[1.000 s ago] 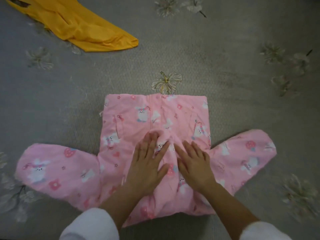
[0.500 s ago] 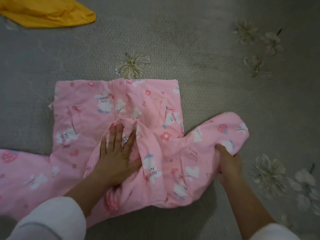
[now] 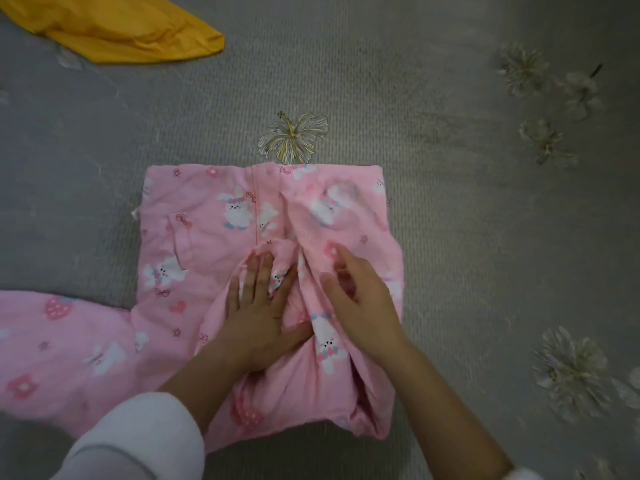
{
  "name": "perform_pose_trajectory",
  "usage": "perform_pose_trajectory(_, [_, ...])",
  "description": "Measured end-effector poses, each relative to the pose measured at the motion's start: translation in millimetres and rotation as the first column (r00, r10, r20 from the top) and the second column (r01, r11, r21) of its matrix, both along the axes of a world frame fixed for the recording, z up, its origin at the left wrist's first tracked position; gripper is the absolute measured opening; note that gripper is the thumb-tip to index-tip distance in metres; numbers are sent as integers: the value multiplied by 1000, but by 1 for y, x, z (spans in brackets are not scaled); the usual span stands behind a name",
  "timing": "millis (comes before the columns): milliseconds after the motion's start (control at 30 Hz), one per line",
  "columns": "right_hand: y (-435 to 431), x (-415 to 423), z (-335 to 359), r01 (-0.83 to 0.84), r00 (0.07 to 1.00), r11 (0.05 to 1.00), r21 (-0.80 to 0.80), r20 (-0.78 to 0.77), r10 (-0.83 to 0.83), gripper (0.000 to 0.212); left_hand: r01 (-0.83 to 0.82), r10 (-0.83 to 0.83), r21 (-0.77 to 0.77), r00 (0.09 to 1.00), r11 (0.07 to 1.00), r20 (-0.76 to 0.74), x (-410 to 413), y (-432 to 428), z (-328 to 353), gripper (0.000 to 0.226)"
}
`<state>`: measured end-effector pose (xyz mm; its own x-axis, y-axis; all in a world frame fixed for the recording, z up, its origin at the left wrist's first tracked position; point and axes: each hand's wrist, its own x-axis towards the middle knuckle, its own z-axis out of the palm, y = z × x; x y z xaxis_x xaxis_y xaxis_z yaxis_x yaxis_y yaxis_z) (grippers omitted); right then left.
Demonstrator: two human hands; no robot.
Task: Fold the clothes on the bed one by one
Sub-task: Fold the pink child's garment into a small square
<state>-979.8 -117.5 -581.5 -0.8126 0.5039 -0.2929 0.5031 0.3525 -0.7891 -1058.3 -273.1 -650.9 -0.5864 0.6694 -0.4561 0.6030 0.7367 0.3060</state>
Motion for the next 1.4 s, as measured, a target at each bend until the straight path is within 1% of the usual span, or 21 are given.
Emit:
perform_pose_trajectory(67, [-3,1,-10,-56,998,986,159,-22,60,40,-2,2,18,1000,1000,-14,0,-2,-3,99])
perform_pose_trajectory(133, [0,8,-17,-12,999,939,344,33,0,51,-7,8,35,1000,999,-21,0,-3,-6,98])
perform_pose_trajectory(167, [1,10,-18,-2,994,931,366,101,-38,57,-10,11,47,1000,999,-21,1,-3,-8,97])
perform_pose_trajectory(267, [-2,8,-29,-81,970,962,263,241,16,58,-26,29,94,999,995,-27,2,-4,-12,95])
perform_pose_trajectory(400, [-16,-3,-52,-211,953,947,244,266,144,64,-13,15,152,1000,988,-13,-1,-6,-13,86])
perform_pose_trajectory(467, [-22,-4,-59,-224,947,937,268,288,144,61,-12,-1,245,999,969,54,-11,-10,-10,78])
perform_pose_trajectory(500, [-24,-4,-62,-218,948,936,278,290,134,59,-48,3,338,991,940,132,-18,-13,-7,71])
perform_pose_trajectory(567, [-27,-5,-64,-204,950,935,289,288,118,57,-261,80,507,933,822,350,-32,-22,2,58])
perform_pose_trajectory(600, [-29,-6,-65,-204,951,933,298,288,116,57,-353,123,540,902,764,415,-36,-28,5,55])
perform_pose_trajectory(667, [-34,-9,-66,-226,948,920,319,290,133,60,-370,170,566,912,737,374,-34,-37,8,59])
perform_pose_trajectory(733, [-40,-12,-66,-259,945,905,338,284,164,65,-293,159,598,950,746,267,-27,-42,8,64])
perform_pose_trajectory(833, [-44,-15,-69,-312,928,874,373,318,195,69,-223,152,597,974,770,168,-24,-45,2,62])
perform_pose_trajectory(933, [-45,-20,-74,-367,889,846,387,412,197,69,-192,123,552,980,811,159,-27,-46,-3,59])
perform_pose_trajectory(1067, [-46,-28,-74,-432,832,814,389,521,192,72,-249,149,526,963,813,225,-31,-46,4,61])
perform_pose_trajectory(1133, [-44,-32,-71,-484,790,786,385,578,203,74,-312,240,531,949,788,202,-29,-53,10,60])
perform_pose_trajectory(1167, [-44,-35,-69,-509,767,772,381,607,206,74,-366,327,531,929,764,170,-27,-61,13,59])
perform_pose_trajectory(1200, [-41,-38,-68,-526,745,763,376,636,201,75,-449,444,520,884,727,143,-24,-67,14,58])
perform_pose_trajectory(1233, [-41,-40,-66,-540,722,759,364,663,196,75,-559,585,494,802,666,119,-21,-77,17,60])
perform_pose_trajectory(1267, [-42,-44,-64,-547,701,760,350,687,188,76,-676,725,462,682,574,97,-19,-90,19,64])
perform_pose_trajectory(1333, [-47,-50,-62,-549,665,766,334,730,159,77,-859,926,399,372,321,56,-16,-120,23,73])
perform_pose_trajectory(1400, [-54,-56,-60,-548,637,772,322,759,135,77,-949,997,313,52,31,58,-17,-150,26,82])
